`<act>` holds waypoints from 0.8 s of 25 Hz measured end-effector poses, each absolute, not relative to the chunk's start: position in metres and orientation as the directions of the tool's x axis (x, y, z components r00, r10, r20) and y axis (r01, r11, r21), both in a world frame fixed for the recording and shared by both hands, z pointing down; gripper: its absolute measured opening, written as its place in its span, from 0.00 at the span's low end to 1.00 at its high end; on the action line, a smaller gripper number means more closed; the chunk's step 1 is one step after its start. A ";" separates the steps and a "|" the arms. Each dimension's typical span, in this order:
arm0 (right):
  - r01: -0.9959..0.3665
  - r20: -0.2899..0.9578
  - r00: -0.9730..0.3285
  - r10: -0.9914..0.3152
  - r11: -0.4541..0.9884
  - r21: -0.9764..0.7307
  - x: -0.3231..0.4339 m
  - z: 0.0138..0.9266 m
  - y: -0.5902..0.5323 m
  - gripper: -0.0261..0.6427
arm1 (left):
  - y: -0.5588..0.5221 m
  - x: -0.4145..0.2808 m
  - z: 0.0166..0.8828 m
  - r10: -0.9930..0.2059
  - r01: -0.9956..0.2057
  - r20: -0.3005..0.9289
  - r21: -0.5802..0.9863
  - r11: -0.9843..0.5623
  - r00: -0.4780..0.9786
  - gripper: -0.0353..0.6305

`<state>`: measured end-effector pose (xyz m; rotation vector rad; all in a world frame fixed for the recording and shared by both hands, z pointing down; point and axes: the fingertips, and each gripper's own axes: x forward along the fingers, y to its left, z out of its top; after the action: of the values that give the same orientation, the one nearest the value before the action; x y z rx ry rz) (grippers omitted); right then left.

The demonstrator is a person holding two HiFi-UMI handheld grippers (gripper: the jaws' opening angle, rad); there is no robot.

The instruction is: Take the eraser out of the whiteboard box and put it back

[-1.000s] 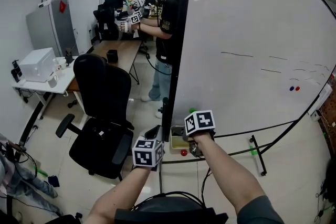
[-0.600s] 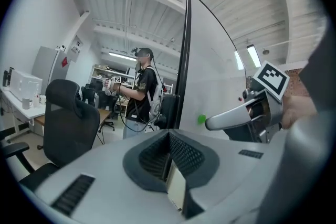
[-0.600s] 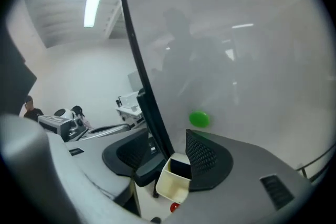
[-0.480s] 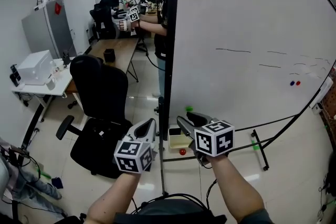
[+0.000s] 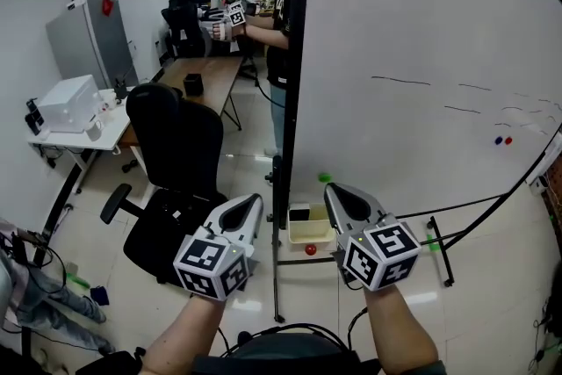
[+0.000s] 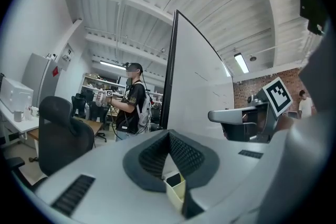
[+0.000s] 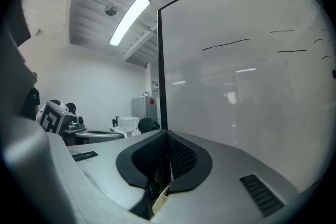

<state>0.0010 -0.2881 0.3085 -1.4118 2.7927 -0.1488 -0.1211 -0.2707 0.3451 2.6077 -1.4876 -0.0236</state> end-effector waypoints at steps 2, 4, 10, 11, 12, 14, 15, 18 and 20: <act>-0.795 0.026 -0.604 -0.797 0.600 -0.090 0.000 0.305 -0.284 0.06 | -0.268 -0.121 0.343 -0.858 -0.855 0.055 0.132 -0.501 0.511 0.10; -0.791 0.022 -0.610 -0.792 0.607 -0.080 0.000 0.302 -0.279 0.06 | -0.264 -0.117 0.340 -0.855 -0.852 0.048 0.130 -0.506 0.516 0.10; -0.774 -0.004 -0.630 -0.776 0.629 -0.068 0.007 0.298 -0.268 0.06 | -0.258 -0.104 0.330 -0.863 -0.859 0.023 0.108 -0.500 0.505 0.10; -0.769 -0.009 -0.636 -0.771 0.636 -0.066 0.010 0.297 -0.267 0.06 | -0.257 -0.101 0.328 -0.865 -0.861 0.016 0.106 -0.498 0.502 0.10; -0.764 -0.013 -0.643 -0.766 0.643 -0.065 0.014 0.296 -0.265 0.06 | -0.255 -0.097 0.327 -0.867 -0.863 0.011 0.104 -0.494 0.498 0.10; -0.755 -0.015 -0.653 -0.757 0.653 -0.062 0.024 0.295 -0.262 0.06 | -0.251 -0.087 0.325 -0.874 -0.869 0.006 0.104 -0.483 0.487 0.10; -0.751 -0.016 -0.658 -0.753 0.658 -0.059 0.029 0.295 -0.260 0.06 | -0.250 -0.082 0.325 -0.877 -0.873 0.007 0.106 -0.476 0.480 0.10; -0.731 -0.023 -0.681 -0.732 0.681 -0.045 0.043 0.294 -0.254 0.06 | -0.245 -0.065 0.325 -0.887 -0.883 0.016 0.103 -0.457 0.461 0.10; -0.716 -0.028 -0.696 -0.717 0.697 -0.042 0.053 0.295 -0.249 0.06 | -0.239 -0.053 0.324 -0.892 -0.890 0.023 0.094 -0.447 0.451 0.10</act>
<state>0.0529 -0.2495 0.2945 -1.2066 2.8551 -0.0427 -0.0535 -0.2389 0.3242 2.5957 -1.5991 -0.0457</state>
